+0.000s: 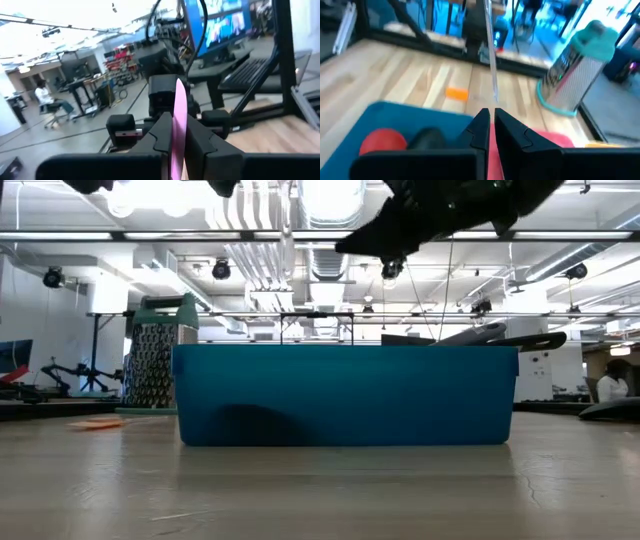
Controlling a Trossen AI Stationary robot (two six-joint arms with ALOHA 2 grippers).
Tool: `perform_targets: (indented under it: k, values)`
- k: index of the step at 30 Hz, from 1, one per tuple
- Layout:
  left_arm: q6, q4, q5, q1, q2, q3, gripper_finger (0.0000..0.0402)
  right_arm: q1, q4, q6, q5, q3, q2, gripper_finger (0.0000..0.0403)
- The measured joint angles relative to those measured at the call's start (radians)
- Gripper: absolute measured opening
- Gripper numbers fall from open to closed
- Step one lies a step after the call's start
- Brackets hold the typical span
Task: Pick & Place Kitchen Items
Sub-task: Put the pink spatula into the yellow bin
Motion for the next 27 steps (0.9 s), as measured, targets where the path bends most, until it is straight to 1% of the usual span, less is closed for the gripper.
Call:
perform_targets:
  k: [3,7,11,14,18,24,27]
  values:
    - [-0.019,0.038,0.062,0.031,0.000,-0.008,0.0022,0.003,0.085,0.014,0.000,-0.027,0.001,0.0033]
    - [-0.036,0.048,0.114,0.062,0.000,-0.007,0.0022,0.003,0.099,0.021,0.001,-0.025,0.001,0.0062]
    - [-0.053,0.058,0.161,0.078,0.000,-0.006,0.0022,0.003,0.101,0.020,0.001,-0.008,0.001,0.0101]
    - [-0.054,0.064,0.168,0.083,0.000,-0.006,0.0022,0.003,0.100,0.020,0.001,0.006,0.001,0.0129]
    - [-0.051,0.074,0.177,0.084,0.000,-0.005,0.0022,0.003,0.101,0.034,0.001,0.019,0.001,0.0156]
    - [-0.043,0.093,0.184,0.089,0.002,-0.002,0.0022,0.007,0.100,0.031,0.001,0.026,0.002,0.0178]
    - [-0.043,0.100,0.217,0.099,0.021,0.014,0.0022,0.008,0.100,0.029,0.001,0.027,0.002,0.0183]
